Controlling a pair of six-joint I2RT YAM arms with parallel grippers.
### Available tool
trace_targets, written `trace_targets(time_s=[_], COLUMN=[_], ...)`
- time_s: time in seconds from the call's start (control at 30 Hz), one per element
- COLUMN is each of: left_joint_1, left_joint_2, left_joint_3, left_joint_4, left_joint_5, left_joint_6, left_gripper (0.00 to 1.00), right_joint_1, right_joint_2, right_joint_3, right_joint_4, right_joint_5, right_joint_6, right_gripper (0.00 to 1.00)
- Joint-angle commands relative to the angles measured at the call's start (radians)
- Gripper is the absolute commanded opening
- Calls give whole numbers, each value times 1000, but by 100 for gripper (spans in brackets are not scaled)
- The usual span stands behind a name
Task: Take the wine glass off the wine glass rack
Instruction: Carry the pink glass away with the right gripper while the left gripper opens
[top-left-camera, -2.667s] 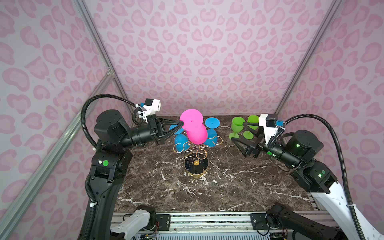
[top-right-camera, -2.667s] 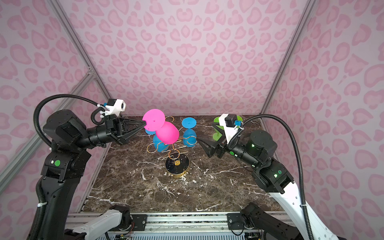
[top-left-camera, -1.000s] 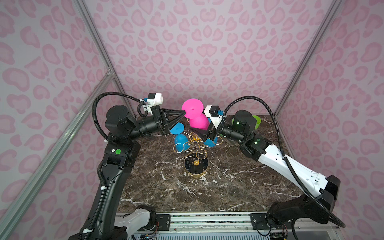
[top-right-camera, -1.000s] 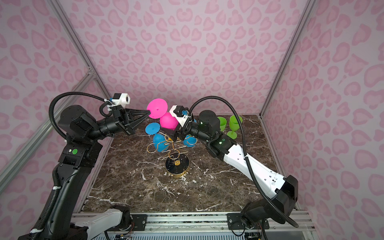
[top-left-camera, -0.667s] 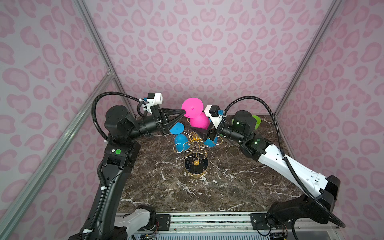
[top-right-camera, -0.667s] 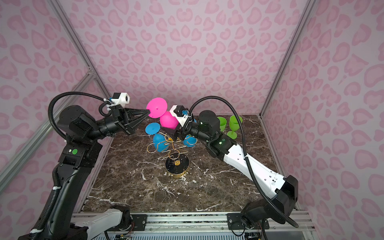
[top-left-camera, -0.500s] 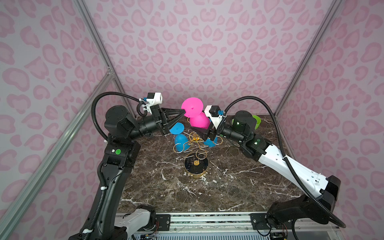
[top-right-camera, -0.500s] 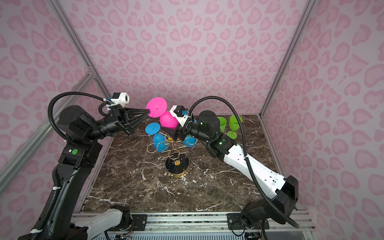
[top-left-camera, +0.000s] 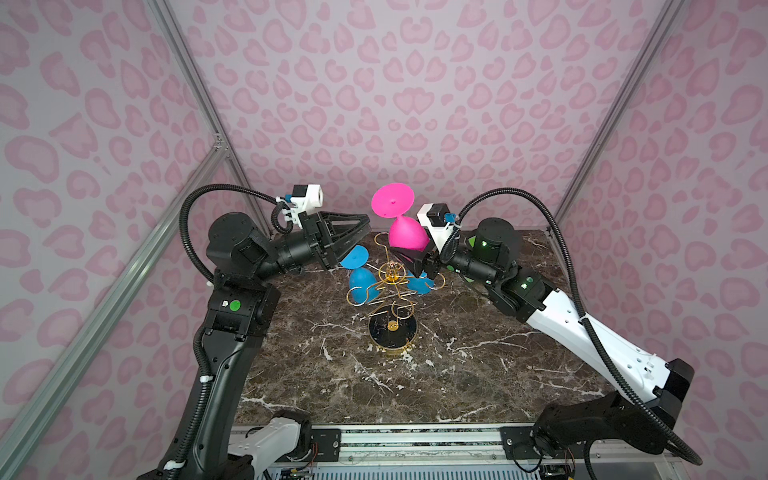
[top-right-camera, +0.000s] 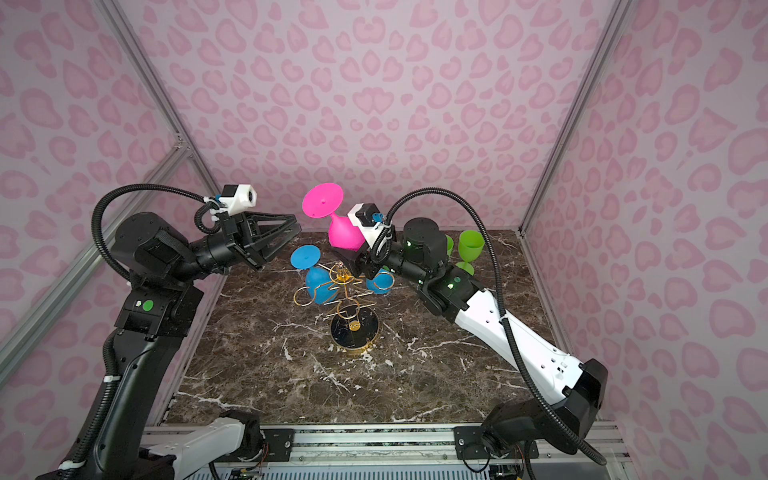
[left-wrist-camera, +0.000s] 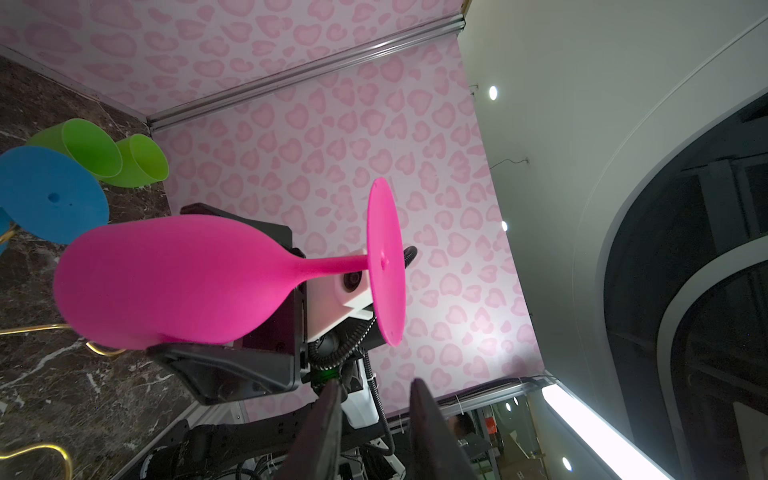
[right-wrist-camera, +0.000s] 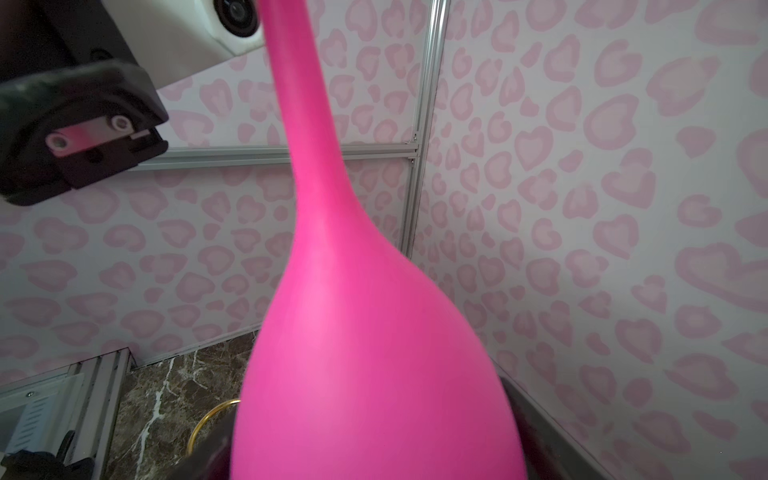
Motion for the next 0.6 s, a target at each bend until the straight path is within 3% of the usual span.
trace_targets(time_s=[0.0, 0.1, 0.23, 0.43, 0.57], left_joint_1=[1, 2, 2, -15, -43], left_joint_2=[-5, -12, -16, -36, -36], left_joint_3=[-2, -1, -3, 7, -41], left_joint_4=[48, 43, 47, 56, 156], left_joint_5=[-23, -65, -231, -468, -541], left_joint_6=[54, 118, 263, 703, 1013], left_gripper=[35, 45, 45, 45, 47], right_joint_1=[-13, -30, -66, -85, -88], right_joint_2=[-18, -39, -77, -153, -192], right_joint_3=[32, 76, 138, 160, 156], right_joint_4=[-74, -181, -352, -517, -590], right_joint_5=[40, 58, 92, 147, 168], right_joint_6=[54, 84, 126, 132, 144], right_gripper=[77, 75, 73, 70, 69])
